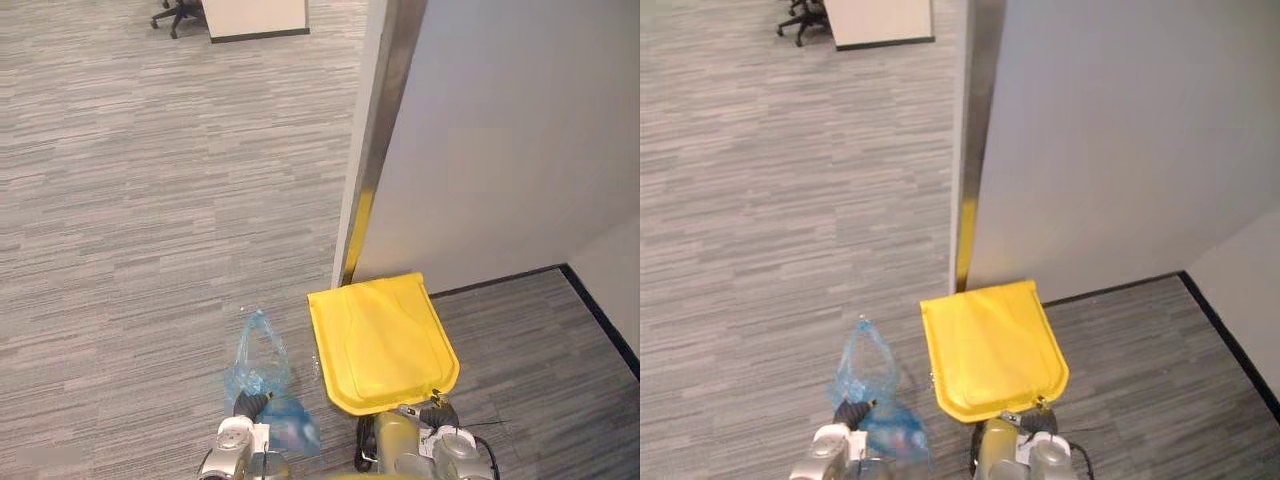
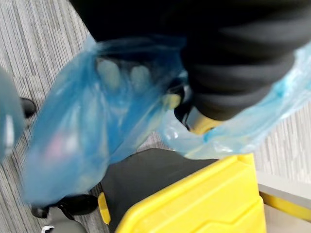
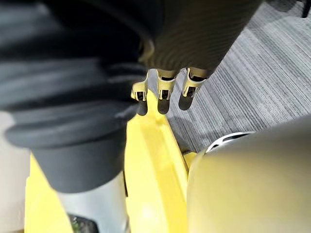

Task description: Gather rubbish on tea table into small bin, then transfer packed bag to large trash can.

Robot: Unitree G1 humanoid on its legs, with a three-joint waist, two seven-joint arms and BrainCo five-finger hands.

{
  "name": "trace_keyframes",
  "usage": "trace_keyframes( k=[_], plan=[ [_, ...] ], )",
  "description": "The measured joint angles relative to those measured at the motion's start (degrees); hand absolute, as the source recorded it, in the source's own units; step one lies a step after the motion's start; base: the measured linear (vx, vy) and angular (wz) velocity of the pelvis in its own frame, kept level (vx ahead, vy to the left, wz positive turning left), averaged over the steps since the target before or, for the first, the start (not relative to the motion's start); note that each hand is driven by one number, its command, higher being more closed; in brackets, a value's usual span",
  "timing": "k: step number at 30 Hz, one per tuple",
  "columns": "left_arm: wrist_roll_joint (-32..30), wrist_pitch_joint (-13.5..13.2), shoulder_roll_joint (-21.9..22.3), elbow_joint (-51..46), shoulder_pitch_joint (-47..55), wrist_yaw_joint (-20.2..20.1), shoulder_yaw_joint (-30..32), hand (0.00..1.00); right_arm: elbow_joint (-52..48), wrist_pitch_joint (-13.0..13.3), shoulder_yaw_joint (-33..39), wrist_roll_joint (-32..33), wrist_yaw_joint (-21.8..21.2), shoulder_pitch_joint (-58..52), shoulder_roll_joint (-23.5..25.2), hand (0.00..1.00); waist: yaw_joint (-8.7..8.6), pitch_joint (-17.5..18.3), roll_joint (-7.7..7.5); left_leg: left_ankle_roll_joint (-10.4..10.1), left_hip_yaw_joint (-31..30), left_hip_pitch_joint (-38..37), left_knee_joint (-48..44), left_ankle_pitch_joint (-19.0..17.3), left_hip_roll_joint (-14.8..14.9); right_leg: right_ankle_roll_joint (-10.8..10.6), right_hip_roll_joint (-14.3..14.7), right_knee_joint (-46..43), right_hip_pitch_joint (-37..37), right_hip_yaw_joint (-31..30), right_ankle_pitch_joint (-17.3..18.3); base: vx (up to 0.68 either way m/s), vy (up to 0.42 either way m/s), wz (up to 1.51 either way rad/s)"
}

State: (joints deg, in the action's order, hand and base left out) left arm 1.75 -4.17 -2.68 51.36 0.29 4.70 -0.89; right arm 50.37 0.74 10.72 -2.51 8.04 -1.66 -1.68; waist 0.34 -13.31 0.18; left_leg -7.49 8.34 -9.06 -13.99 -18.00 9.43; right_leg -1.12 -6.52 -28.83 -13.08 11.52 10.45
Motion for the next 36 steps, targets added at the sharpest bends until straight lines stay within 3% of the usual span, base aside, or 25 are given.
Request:
trace_keyframes(
  k=[9,13,14,15,16,17,18,19,20,21,22,23,24,25,27,31,32,34,36],
  plan=[
    [0.1,-0.1,0.1,-1.4,0.5,0.0,-0.1,1.0,0.0,0.0,-2.0,-0.4,-0.2,-1.8,-0.1,0.0,0.17,3.2,-0.59,-0.6,0.5,0.0,0.7,0.6,-0.6,0.0,0.7,1.7,-0.1,-3.4,-2.5,-0.03,0.026,-0.01],
    [0.1,-0.1,0.1,-1.3,0.7,0.0,-0.2,1.0,0.1,0.1,-1.9,-0.3,-0.2,-2.1,0.2,0.0,0.24,3.2,-1.44,-0.3,2.5,0.2,0.3,2.0,-1.1,-0.7,0.3,3.5,-0.2,-4.1,-5.9,-0.16,-0.004,-0.17],
    [0.2,-0.1,0.1,-1.3,0.6,0.0,-0.2,1.0,0.1,0.2,-1.9,-0.3,-0.2,-2.3,0.3,0.0,0.57,3.4,-1.74,0.6,4.0,0.7,0.4,3.0,-0.6,-2.4,1.0,6.1,-0.2,-4.4,-8.4,-0.22,-0.017,-0.24],
    [0.3,-0.1,0.3,-1.5,0.8,0.0,-0.1,1.0,0.1,0.1,-1.9,-0.3,-0.2,-2.5,0.4,0.0,0.82,3.9,-0.81,0.8,5.1,1.5,0.7,3.8,0.5,-2.2,1.3,6.7,0.0,-4.7,-8.1,-0.21,-0.041,-0.03],
    [0.6,-0.1,0.1,-2.0,0.9,0.0,-0.2,1.0,-0.5,0.3,-1.9,-0.3,-0.2,-2.4,0.7,0.0,0.58,4.1,-1.35,0.7,5.3,2.6,0.8,3.8,0.9,-1.3,0.6,-2.7,-1.0,-4.2,-3.5,-0.16,-0.089,0.29],
    [0.7,0.0,-0.1,-2.2,0.8,0.0,-0.3,1.0,-0.3,0.3,-1.7,0.0,-0.2,-3.4,1.1,0.0,0.26,4.3,-2.6,0.1,5.2,3.1,0.7,4.4,0.7,-2.4,-1.2,-10.0,-0.5,-4.2,0.6,-0.18,-0.124,0.35],
    [0.7,0.0,-0.2,-2.2,1.0,0.0,-0.3,1.0,-0.2,0.3,-1.8,0.0,-0.2,-3.5,1.1,0.0,0.37,4.4,-2.88,0.0,5.1,3.1,0.7,4.6,0.7,-2.4,-1.5,-10.8,-0.2,-4.1,1.1,-0.2,-0.182,0.21],
    [0.7,0.1,-0.5,-2.2,2.5,0.0,-0.3,1.0,0.6,0.3,-1.9,0.0,-0.2,-4.1,1.5,0.0,0.74,4.9,-3.92,-0.7,5.1,3.1,0.8,5.3,0.6,-4.1,-3.7,-13.8,2.4,-4.3,4.0,-0.14,-0.203,-0.06],
    [0.8,0.4,-1.1,-1.8,3.5,0.0,-0.2,1.0,1.8,0.4,-1.9,0.0,-0.3,-4.1,1.4,0.0,0.99,5.6,-5.41,-0.8,5.3,3.0,1.4,6.9,-0.6,-6.0,-3.4,-9.4,3.6,-4.5,6.2,-0.14,-0.198,-0.14],
    [0.8,0.7,-0.8,-1.2,3.6,0.0,-0.3,1.0,2.3,0.4,-1.9,0.0,-0.3,-4.1,1.3,0.0,1.25,5.8,-5.36,-0.2,5.4,3.4,2.3,7.4,-0.5,-6.2,-2.2,-5.7,4.4,-4.9,6.4,-0.15,-0.138,-0.31],
    [0.8,1.1,0.7,-0.8,3.6,-0.4,-0.5,1.0,3.6,0.4,-1.8,0.0,-0.2,-3.2,-0.7,0.0,2.18,6.9,-1.9,2.2,3.9,6.7,4.2,8.0,-0.6,-2.7,1.5,7.3,7.1,-6.8,3.9,-0.19,-0.052,-0.45],
    [1.0,0.6,1.0,-2.5,3.8,-0.5,-0.1,1.0,5.1,0.3,-1.9,0.1,-0.2,-1.1,-2.5,0.0,2.53,6.7,-0.22,3.3,2.3,9.6,4.9,10.5,-0.9,-1.5,1.9,6.2,5.3,-7.8,2.2,-0.16,-0.022,-0.37],
    [1.2,0.5,0.7,-2.5,3.8,-0.4,-0.1,1.0,5.2,0.3,-1.9,0.1,-0.2,-0.8,-2.6,0.0,2.44,7.0,-0.92,2.0,2.3,10.6,5.0,11.4,-1.7,-2.0,1.4,6.9,4.8,-8.9,3.7,-0.13,-0.049,-0.19],
    [1.8,0.9,0.6,-2.0,2.9,-0.3,-0.3,1.0,6.1,0.2,-1.9,0.2,-0.2,-0.5,-3.0,0.0,2.21,6.2,-0.13,1.0,2.1,11.9,5.3,13.1,-1.4,-1.0,2.6,7.0,3.2,-9.2,2.4,-0.14,-0.082,0.13],
    [2.4,0.8,0.0,-1.8,2.8,-0.3,-0.3,1.0,6.6,0.3,-1.7,0.4,0.2,-0.5,-3.3,0.0,1.92,4.9,0.26,0.5,1.9,13.0,6.1,15.8,-0.5,-0.1,3.3,10.4,3.6,-8.3,-0.6,-0.21,-0.058,0.12],
    [3.0,0.7,-0.2,-1.0,3.2,-0.3,-0.9,1.0,6.6,0.5,-1.7,1.0,1.0,-0.4,-3.5,0.0,1.46,4.6,0.72,-0.6,0.3,13.5,9.1,18.5,0.1,0.4,3.4,12.4,4.1,-5.8,-2.2,-0.22,-0.026,0.26],
    [3.0,0.7,-0.3,-1.0,2.5,-0.3,-1.4,1.0,6.7,0.6,-1.2,1.3,1.1,-0.4,-2.9,0.0,0.81,4.6,0.21,0.2,0.7,13.3,10.2,18.4,-0.1,1.1,2.4,14.7,4.2,-4.2,-3.7,-0.17,0.015,0.39],
    [3.0,0.6,-0.3,-1.0,2.6,-0.4,-1.4,1.0,6.8,0.6,-0.2,1.3,1.1,-0.7,-2.8,0.0,0.6,3.8,-1.1,2.7,2.6,14.3,1.2,14.9,-1.7,0.7,0.4,17.0,4.9,-3.5,-5.1,-0.12,0.041,0.24],
    [3.0,0.6,-0.2,-0.7,3.3,-0.4,-1.4,1.0,6.1,0.9,0.2,1.6,1.1,-2.0,-3.7,0.0,0.14,4.8,1.12,2.2,3.6,10.4,2.8,9.7,-1.9,-1.6,1.3,20.6,6.1,-3.4,-6.5,-0.08,0.123,0.0]
  ],
)
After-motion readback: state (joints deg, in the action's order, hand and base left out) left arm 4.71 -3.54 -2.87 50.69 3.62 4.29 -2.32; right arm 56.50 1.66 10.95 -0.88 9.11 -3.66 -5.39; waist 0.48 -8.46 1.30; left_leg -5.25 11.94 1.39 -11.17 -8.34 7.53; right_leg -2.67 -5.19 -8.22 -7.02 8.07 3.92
